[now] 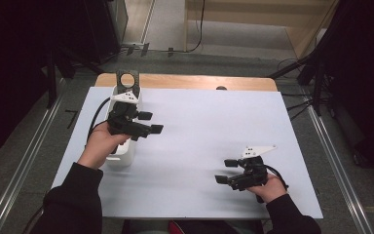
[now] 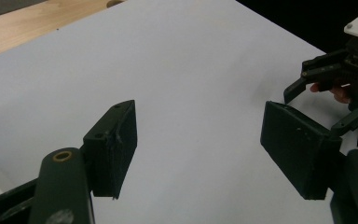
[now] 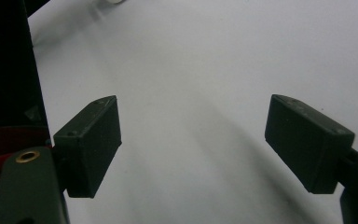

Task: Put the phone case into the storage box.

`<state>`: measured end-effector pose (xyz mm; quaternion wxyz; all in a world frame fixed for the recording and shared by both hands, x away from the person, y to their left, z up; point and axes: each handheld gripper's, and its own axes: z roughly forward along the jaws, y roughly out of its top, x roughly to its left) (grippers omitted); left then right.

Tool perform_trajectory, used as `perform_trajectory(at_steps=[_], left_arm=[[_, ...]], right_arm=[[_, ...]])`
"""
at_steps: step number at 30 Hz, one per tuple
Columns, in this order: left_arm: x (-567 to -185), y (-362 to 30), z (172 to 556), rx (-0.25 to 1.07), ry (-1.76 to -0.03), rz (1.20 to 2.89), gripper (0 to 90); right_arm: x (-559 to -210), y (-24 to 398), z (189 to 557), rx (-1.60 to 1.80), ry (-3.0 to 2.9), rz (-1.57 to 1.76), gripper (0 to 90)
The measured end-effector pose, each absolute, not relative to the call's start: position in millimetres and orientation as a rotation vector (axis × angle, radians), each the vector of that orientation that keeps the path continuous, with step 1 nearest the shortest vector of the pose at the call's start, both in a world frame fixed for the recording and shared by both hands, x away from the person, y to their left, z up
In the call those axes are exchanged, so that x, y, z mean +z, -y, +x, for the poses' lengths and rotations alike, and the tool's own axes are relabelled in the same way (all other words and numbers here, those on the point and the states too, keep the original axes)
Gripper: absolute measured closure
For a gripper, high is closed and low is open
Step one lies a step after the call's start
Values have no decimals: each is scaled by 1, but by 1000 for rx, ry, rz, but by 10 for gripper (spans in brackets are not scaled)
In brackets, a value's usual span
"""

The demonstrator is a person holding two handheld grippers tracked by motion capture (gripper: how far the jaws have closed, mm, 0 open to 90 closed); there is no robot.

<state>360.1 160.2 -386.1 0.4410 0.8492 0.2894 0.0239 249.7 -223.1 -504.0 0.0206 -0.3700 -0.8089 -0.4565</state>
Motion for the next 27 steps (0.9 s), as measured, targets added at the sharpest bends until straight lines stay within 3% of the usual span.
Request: perform_trajectory(at_steps=[27], left_arm=[[-408, -151, 329, 73, -655, 2123, 268]], right_arm=[[-504, 222, 250, -1415, 2516, -1136, 173]])
